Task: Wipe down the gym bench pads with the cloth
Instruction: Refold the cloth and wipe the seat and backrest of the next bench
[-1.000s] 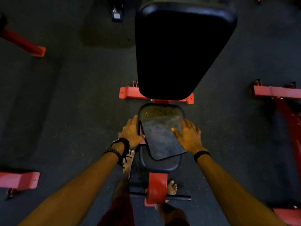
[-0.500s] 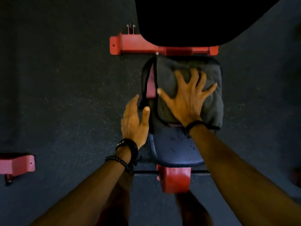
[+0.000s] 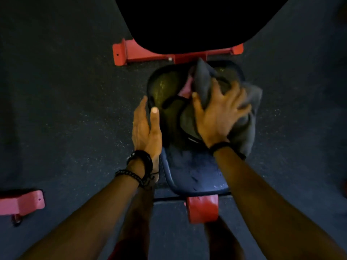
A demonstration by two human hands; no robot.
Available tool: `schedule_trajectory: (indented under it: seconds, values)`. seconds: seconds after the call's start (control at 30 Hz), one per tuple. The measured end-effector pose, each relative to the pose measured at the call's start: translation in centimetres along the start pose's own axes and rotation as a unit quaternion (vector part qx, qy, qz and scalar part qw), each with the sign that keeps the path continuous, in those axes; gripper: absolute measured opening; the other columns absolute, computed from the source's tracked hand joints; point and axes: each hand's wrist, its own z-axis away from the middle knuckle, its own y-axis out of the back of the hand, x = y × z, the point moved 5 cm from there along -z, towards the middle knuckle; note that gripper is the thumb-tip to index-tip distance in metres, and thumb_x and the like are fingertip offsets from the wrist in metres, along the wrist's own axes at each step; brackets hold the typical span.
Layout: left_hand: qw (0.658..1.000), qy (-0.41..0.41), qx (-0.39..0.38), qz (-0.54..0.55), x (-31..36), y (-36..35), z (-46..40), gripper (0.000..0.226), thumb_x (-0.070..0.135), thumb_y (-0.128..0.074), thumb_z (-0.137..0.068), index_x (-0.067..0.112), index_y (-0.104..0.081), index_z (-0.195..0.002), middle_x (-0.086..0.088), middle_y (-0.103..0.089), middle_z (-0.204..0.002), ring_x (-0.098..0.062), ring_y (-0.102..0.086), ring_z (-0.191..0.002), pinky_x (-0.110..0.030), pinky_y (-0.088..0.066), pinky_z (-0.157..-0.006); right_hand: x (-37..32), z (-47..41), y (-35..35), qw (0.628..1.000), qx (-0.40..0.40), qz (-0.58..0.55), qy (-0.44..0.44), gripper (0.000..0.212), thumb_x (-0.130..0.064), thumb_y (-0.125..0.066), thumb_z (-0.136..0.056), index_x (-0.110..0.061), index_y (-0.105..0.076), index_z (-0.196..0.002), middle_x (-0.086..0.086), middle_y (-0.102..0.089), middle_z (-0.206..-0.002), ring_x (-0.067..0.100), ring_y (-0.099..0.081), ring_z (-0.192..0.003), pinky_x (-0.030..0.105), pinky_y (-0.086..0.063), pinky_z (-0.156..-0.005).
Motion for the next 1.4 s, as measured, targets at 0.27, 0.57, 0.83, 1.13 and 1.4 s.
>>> schedule_trajectory:
  seconds: [0.27, 0.57, 0.83, 1.13, 1.4]
  values:
    - [0.998, 0.013, -0.056, -0.019, -0.2, -0.5, -0.2, 0.073, 0.064, -0.037, -0.092, 0.027, -0.024, -0.153, 0.001, -0.029, -0.158, -0.016, -0.033, -0.142, -0.045, -0.032, -0.116, 7.4, 13.8, 0.2, 0.969, -0.094, 0.041, 0.223, 0.068, -0.058, -0.068, -0.071, -0.039, -0.048, -0.133, 0.011, -0.043, -0.14, 0.04, -0.037, -0.133, 0.07, -0.029, -0.1]
    - [0.996, 0.009, -0.024, -0.084, -0.5, -3.0, -0.3, 0.07, 0.027, -0.052, -0.099, 0.018, -0.011, -0.155, -0.001, -0.019, -0.161, -0.007, -0.025, -0.137, -0.004, -0.019, -0.097, 5.0, 10.9, -0.4, 0.988, -0.057, 0.023, 0.145, 0.061, -0.058, -0.056, -0.081, -0.036, -0.047, -0.137, 0.015, -0.038, -0.146, 0.042, -0.029, -0.137, 0.064, -0.029, -0.101]
    - [0.983, -0.006, 0.052, -0.175, 1.0, -4.5, -0.4, 0.067, 0.042, -0.036, -0.103, 0.018, -0.005, -0.157, -0.014, -0.03, -0.153, -0.039, -0.047, -0.124, -0.051, -0.043, -0.091, 8.5, 3.2, 0.7, 0.978, -0.032, -0.203, -0.03, 0.066, -0.062, -0.047, -0.092, -0.032, -0.035, -0.15, 0.017, -0.034, -0.149, 0.038, -0.039, -0.133, 0.057, -0.046, -0.097]
    - [0.972, -0.033, 0.073, -0.222, 0.1, -5.0, 0.5, 0.067, 0.047, -0.031, -0.102, 0.015, -0.008, -0.157, -0.011, -0.038, -0.145, -0.038, -0.055, -0.11, -0.048, -0.046, -0.074, 10.1, 7.3, 0.6, 0.984, -0.049, -0.17, 0.007, 0.076, -0.066, -0.052, -0.09, -0.032, -0.028, -0.153, 0.016, -0.03, -0.152, 0.036, -0.034, -0.135, 0.055, -0.043, -0.103]
    - [0.972, -0.022, 0.074, -0.22, -0.1, -5.1, -0.2, 0.068, 0.045, -0.033, -0.102, 0.015, -0.007, -0.157, -0.011, -0.035, -0.15, -0.036, -0.054, -0.117, -0.049, -0.048, -0.08, 6.5, -4.8, 0.2, 0.978, 0.013, -0.203, -0.043, 0.071, -0.063, -0.046, -0.093, -0.02, -0.038, -0.149, 0.017, -0.049, -0.134, 0.036, -0.05, -0.121, 0.046, -0.047, -0.087]
